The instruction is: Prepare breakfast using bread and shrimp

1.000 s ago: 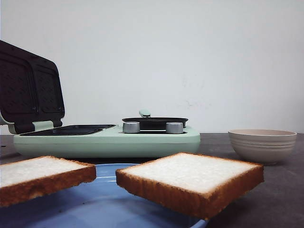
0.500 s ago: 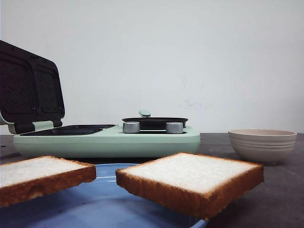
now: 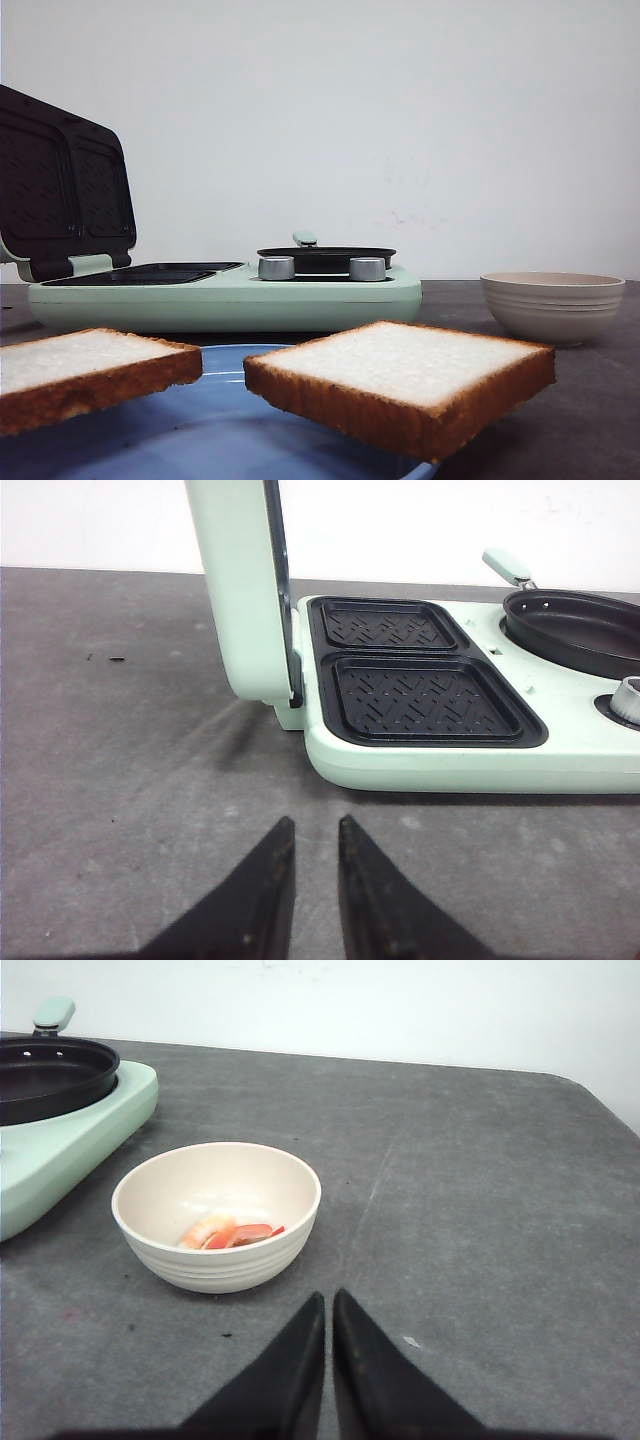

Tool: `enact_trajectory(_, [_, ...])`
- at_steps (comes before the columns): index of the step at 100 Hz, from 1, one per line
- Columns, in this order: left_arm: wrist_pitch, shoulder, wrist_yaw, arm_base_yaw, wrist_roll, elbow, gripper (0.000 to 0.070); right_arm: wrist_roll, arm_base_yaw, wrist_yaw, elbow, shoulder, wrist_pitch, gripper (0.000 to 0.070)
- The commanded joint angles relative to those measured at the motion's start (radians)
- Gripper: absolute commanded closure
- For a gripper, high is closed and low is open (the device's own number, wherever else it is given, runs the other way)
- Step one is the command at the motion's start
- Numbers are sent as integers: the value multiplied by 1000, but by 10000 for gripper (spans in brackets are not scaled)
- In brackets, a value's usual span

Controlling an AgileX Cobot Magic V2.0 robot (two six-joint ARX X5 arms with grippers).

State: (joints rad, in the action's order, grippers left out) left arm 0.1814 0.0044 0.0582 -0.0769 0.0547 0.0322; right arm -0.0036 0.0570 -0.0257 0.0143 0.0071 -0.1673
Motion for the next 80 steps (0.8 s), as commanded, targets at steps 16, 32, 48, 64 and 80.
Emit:
enact_trajectory(16, [5, -1, 1, -2, 8, -18, 700, 12, 0, -2, -2, -3, 77, 694])
enact_trajectory(32, [4, -1, 11, -2, 139, -18, 700, 84, 0, -8, -2, -3, 178, 695])
enact_trajectory(48, [4, -1, 12, -2, 290, -18, 700, 316, 0, -20, -2, -3, 291, 695])
enact_trajectory(64, [5, 0, 14, -2, 448, 24, 697, 502, -1, -70, 20, -3, 320, 696])
enact_trajectory(80, [3, 64, 13, -2, 402, 158, 695, 485, -1, -81, 140, 46, 283, 697])
